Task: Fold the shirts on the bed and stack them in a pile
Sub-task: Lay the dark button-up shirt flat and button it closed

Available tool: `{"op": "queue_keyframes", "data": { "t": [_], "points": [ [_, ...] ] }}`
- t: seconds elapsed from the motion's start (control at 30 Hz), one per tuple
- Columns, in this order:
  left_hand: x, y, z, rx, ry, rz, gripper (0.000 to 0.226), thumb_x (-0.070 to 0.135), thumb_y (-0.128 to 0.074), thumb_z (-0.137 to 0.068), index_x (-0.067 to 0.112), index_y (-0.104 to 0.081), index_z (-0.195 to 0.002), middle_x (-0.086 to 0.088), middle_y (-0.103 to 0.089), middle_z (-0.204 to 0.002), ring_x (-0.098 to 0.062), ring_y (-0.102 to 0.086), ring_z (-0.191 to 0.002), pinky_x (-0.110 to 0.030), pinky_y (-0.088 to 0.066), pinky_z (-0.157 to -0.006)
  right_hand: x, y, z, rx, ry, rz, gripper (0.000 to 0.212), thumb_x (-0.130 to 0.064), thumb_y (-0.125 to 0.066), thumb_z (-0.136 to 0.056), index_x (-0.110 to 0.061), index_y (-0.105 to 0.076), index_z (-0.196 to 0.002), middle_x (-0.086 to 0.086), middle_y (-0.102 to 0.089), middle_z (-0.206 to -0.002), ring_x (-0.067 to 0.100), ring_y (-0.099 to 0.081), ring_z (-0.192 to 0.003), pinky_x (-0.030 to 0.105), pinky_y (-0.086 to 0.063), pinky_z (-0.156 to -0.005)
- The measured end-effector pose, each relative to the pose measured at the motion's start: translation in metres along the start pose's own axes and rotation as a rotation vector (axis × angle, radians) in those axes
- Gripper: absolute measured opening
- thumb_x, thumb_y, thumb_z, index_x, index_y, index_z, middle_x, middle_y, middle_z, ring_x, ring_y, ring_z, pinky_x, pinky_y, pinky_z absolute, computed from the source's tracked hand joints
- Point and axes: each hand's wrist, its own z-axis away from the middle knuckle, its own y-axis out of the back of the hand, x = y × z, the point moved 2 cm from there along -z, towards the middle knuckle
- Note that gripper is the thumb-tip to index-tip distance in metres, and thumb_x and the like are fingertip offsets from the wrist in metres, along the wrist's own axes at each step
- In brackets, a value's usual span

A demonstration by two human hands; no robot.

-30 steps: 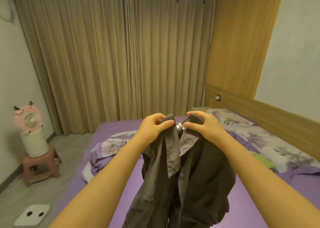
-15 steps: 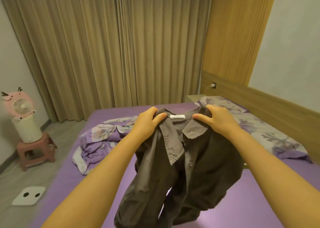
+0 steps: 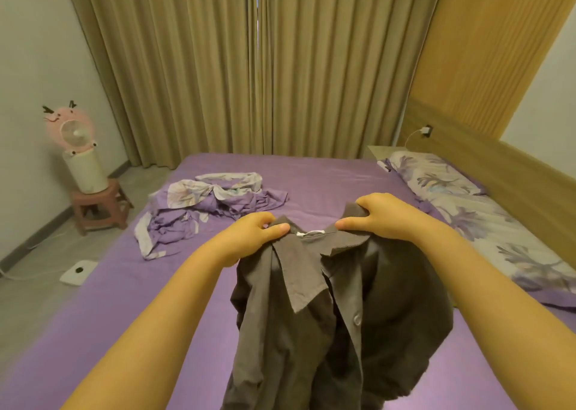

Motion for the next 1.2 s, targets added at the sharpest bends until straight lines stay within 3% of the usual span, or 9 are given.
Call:
{"op": "queue_keyframes", "data": {
  "t": [0.1,0.17,0.27,0.37,0.47,0.6,0.83,1.07,1.2],
  "points": [
    [-0.018,-0.009,-0.025,-0.072,0.117,0.036,0.036,0.046,-0.056,-0.090,0.011,-0.051,-0.085,-0.013,-0.053,-0.088,-0.024,-0.051,-0.080,-0.037,-0.043,-0.075,0.018,-0.020,-0.022,-0.151,-0.096,-0.030,0.060,-0.062,-0.061,-0.078,-0.014,-0.028,-0.065,0.002,-0.024,-0.062,0.017,-0.024,-0.056,0.031,-0.017,-0.055],
    [-0.038,-0.021,-0.047,-0.018,0.148,0.024,0.037,0.045,-0.058,-0.090,0.010,-0.047,-0.079,-0.014,-0.047,-0.082,-0.022,-0.046,-0.074,-0.036,-0.036,-0.069,0.032,-0.046,-0.039,-0.203,-0.147,-0.084,0.057,-0.057,-0.060,-0.082,-0.014,-0.028,-0.065,0.002,-0.025,-0.063,0.017,-0.025,-0.056,0.031,-0.017,-0.054],
    [-0.079,-0.044,-0.081,0.078,0.190,-0.038,0.035,0.037,-0.058,-0.091,0.010,-0.045,-0.073,-0.014,-0.043,-0.075,-0.023,-0.041,-0.069,-0.033,-0.031,-0.064,0.061,-0.103,-0.066,-0.221,-0.194,-0.221,0.032,-0.041,-0.062,-0.087,-0.013,-0.048,-0.078,0.002,-0.047,-0.078,0.016,-0.044,-0.068,0.031,-0.031,-0.058],
    [-0.133,-0.068,-0.114,0.114,0.247,-0.086,0.026,0.032,-0.056,-0.093,0.006,-0.056,-0.089,-0.010,-0.054,-0.085,-0.024,-0.049,-0.077,-0.033,-0.036,-0.067,0.087,-0.166,-0.091,-0.237,-0.273,-0.370,0.022,-0.021,-0.062,-0.089,-0.012,-0.057,-0.108,0.009,-0.061,-0.109,0.023,-0.056,-0.090,0.033,-0.045,-0.074],
    [-0.179,-0.083,-0.146,0.111,0.281,-0.102,0.023,0.025,-0.050,-0.097,0.005,-0.057,-0.107,-0.011,-0.059,-0.100,-0.025,-0.053,-0.088,-0.031,-0.040,-0.073,0.102,-0.219,-0.116,-0.226,-0.341,-0.413,0.030,-0.014,-0.059,-0.090,-0.013,-0.053,-0.120,0.009,-0.059,-0.118,0.021,-0.054,-0.096,0.027,-0.039,-0.076],
    [-0.228,-0.090,-0.190,0.088,0.294,-0.057,0.024,0.020,-0.046,-0.099,0.007,-0.056,-0.116,-0.013,-0.061,-0.116,-0.029,-0.056,-0.104,-0.031,-0.043,-0.080,0.119,-0.267,-0.154,-0.149,-0.385,-0.444,0.024,-0.017,-0.057,-0.092,-0.012,-0.056,-0.116,0.009,-0.061,-0.116,0.021,-0.054,-0.096,0.026,-0.038,-0.076],
    [-0.286,-0.100,-0.256,0.044,0.313,0.032,0.028,0.020,-0.047,-0.099,0.008,-0.056,-0.123,-0.012,-0.060,-0.121,-0.029,-0.056,-0.109,-0.032,-0.046,-0.087,0.151,-0.318,-0.210,-0.112,-0.377,-0.373,0.030,-0.027,-0.057,-0.092,-0.015,-0.056,-0.120,0.008,-0.063,-0.117,0.027,-0.058,-0.105,0.027,-0.042,-0.080],
    [-0.325,-0.117,-0.322,0.081,0.360,0.091,0.028,0.017,-0.054,-0.095,0.008,-0.061,-0.121,-0.012,-0.064,-0.118,-0.029,-0.059,-0.109,-0.038,-0.047,-0.094,0.206,-0.365,-0.269,-0.031,-0.438,-0.382,0.028,-0.030,-0.064,-0.087,-0.013,-0.062,-0.109,0.010,-0.066,-0.107,0.020,-0.054,-0.086,0.027,-0.041,-0.075],
    [-0.342,-0.130,-0.369,0.132,0.386,0.043,0.030,0.018,-0.053,-0.096,0.009,-0.060,-0.123,-0.011,-0.063,-0.121,-0.028,-0.057,-0.112,-0.027,-0.042,-0.087,0.227,-0.385,-0.310,0.022,-0.447,-0.268,0.031,-0.030,-0.060,-0.090,-0.015,-0.058,-0.117,0.010,-0.065,-0.111,0.029,-0.058,-0.098,0.034,-0.043,-0.077]
  ]
}}
